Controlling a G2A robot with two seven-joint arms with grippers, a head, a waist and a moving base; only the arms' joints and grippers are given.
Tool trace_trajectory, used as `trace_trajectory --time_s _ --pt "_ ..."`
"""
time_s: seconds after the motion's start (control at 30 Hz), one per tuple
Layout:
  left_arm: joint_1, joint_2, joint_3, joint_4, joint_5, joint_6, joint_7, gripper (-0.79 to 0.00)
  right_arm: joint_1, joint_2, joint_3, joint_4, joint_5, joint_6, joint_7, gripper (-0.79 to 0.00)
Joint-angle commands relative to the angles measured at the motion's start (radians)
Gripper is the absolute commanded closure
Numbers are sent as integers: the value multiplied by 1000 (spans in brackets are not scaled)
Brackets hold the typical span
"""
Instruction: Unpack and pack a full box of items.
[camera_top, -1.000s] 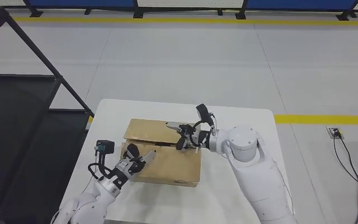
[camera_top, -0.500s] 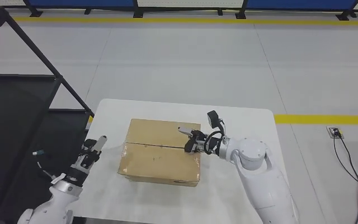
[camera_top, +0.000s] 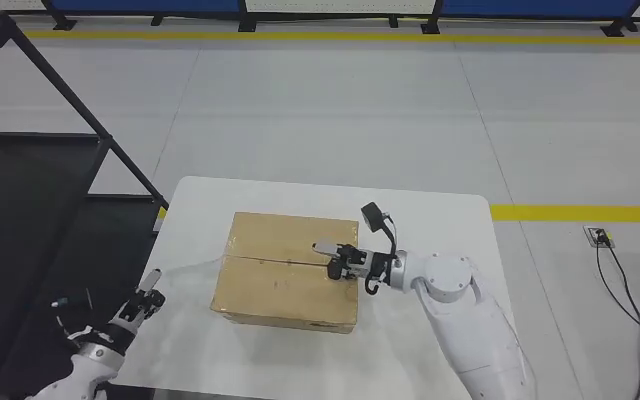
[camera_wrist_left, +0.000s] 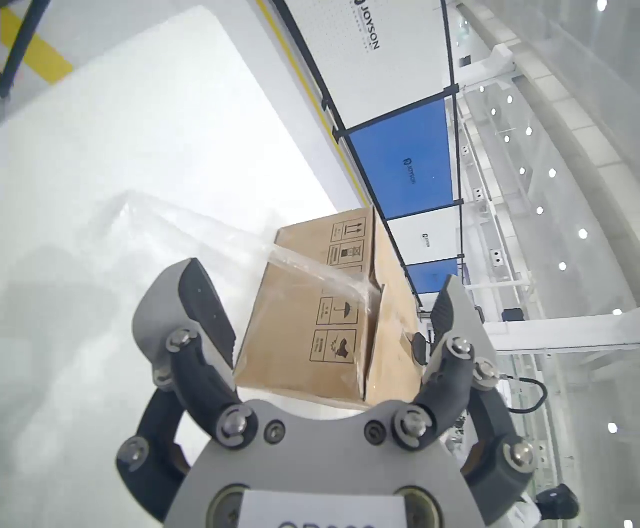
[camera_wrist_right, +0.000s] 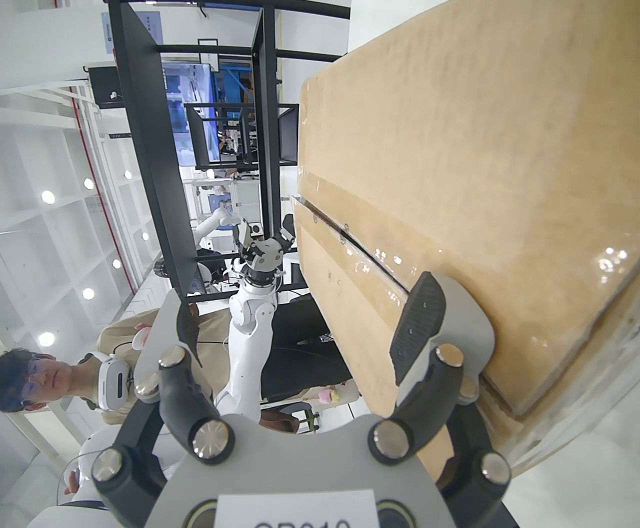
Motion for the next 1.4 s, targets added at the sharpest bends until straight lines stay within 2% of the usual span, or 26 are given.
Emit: trace_trajectory --time_s 0.0,0.33,0.53,0.73,1.03,1.2,1.37 --pt "-39 -1 31 45 -23 23 -34 -785 2 2 -3 2 3 0 -2 -785" --pt "-216 -8 148 205 -56 73 -97 -785 -7 15 -11 -17 12 -5 -10 -785" --pt "-332 -14 201 314 -104 129 -120 -785 -13 24 -16 -36 12 1 -8 -785" --pt "-417 -20 226 398 -139 129 -106 -785 -9 31 -24 -45 13 7 -4 -785" --pt "-460 -21 202 422 -204 88 -69 -785 8 40 -39 -32 26 14 -1 -785" --pt "-458 -19 186 382 -227 65 -60 -785 21 44 -48 -24 32 25 1 -785" --pt "-409 -16 161 297 -213 27 -17 -785 28 47 -55 -17 43 33 -8 -785"
